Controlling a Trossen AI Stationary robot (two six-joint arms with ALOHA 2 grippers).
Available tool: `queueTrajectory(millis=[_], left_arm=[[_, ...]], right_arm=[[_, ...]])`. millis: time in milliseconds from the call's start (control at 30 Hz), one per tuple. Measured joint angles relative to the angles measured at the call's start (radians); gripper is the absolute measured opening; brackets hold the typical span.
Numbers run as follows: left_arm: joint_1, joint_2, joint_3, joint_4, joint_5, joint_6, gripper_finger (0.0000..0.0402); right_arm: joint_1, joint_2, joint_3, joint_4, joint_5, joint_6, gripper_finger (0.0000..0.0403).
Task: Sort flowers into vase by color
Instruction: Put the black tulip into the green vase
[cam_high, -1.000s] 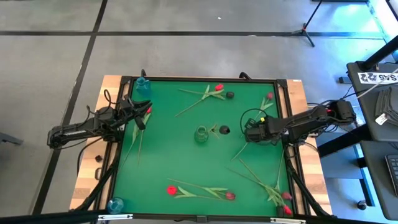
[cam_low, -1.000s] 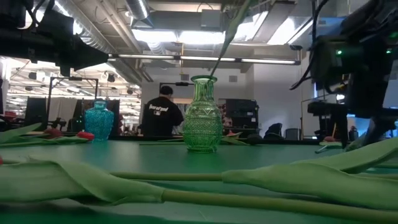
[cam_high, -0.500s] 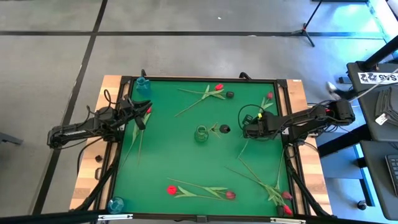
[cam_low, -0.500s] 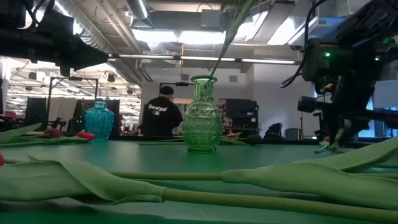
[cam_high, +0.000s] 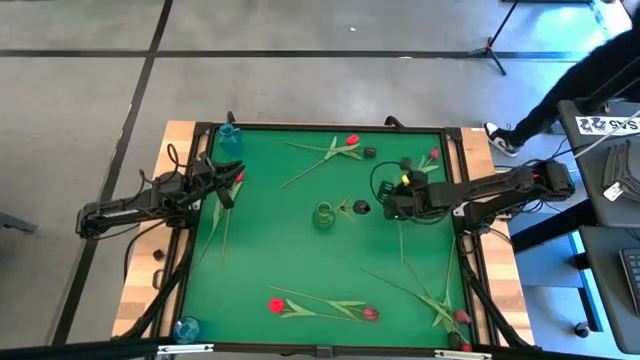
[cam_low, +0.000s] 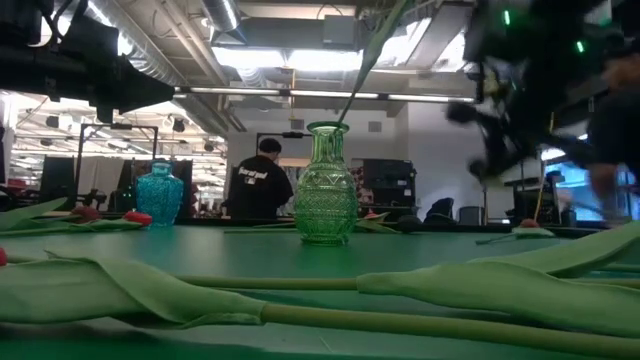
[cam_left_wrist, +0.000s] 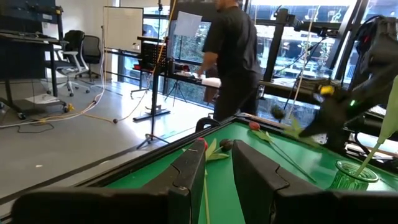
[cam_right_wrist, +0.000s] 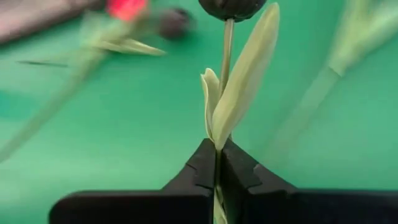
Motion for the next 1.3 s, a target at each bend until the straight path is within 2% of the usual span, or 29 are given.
queueTrajectory(millis=[100, 200, 267, 400, 467, 567, 667, 800, 1033, 1300], left_arm=[[0.000, 0.000, 0.000, 0.000, 0.000, 0.000, 0.0079], [0.000, 0.000, 0.000, 0.000, 0.000, 0.000, 0.0079], [0.000, 0.000, 0.000, 0.000, 0.000, 0.000, 0.0079], [0.000, 0.000, 0.000, 0.000, 0.000, 0.000, 0.0079], [0.000, 0.000, 0.000, 0.000, 0.000, 0.000, 0.0079], [0.000, 0.000, 0.000, 0.000, 0.000, 0.000, 0.0079], [0.000, 0.000, 0.000, 0.000, 0.000, 0.000, 0.0079], [0.000, 0.000, 0.000, 0.000, 0.000, 0.000, 0.0079], [0.000, 0.000, 0.000, 0.000, 0.000, 0.000, 0.0079], [0.000, 0.000, 0.000, 0.000, 0.000, 0.000, 0.0079]], right_arm=[[-0.001, -0.012, 0.080, 0.014, 0.042, -0.165, 0.0012], [-0.022, -0.015, 0.131, 0.115, -0.021, -0.422, 0.0009], [-0.036, -0.014, 0.152, 0.219, -0.053, -0.571, 0.0006], [-0.058, -0.018, 0.157, 0.465, 0.019, -0.861, 0.0003], [-0.089, -0.021, 0.157, 0.578, 0.017, -1.007, 0.0003], [-0.139, -0.027, 0.142, 0.823, -0.078, -1.203, 0.0002], [-0.180, -0.021, 0.100, 1.149, -0.256, -1.346, 0.0001], [-0.226, 0.011, 0.044, 1.507, -0.457, -1.405, 0.0001], [-0.225, 0.152, 0.043, 1.815, -0.669, -1.409, 0.0001], [-0.153, 0.261, 0.074, 1.960, -0.676, -1.408, 0.0001]])
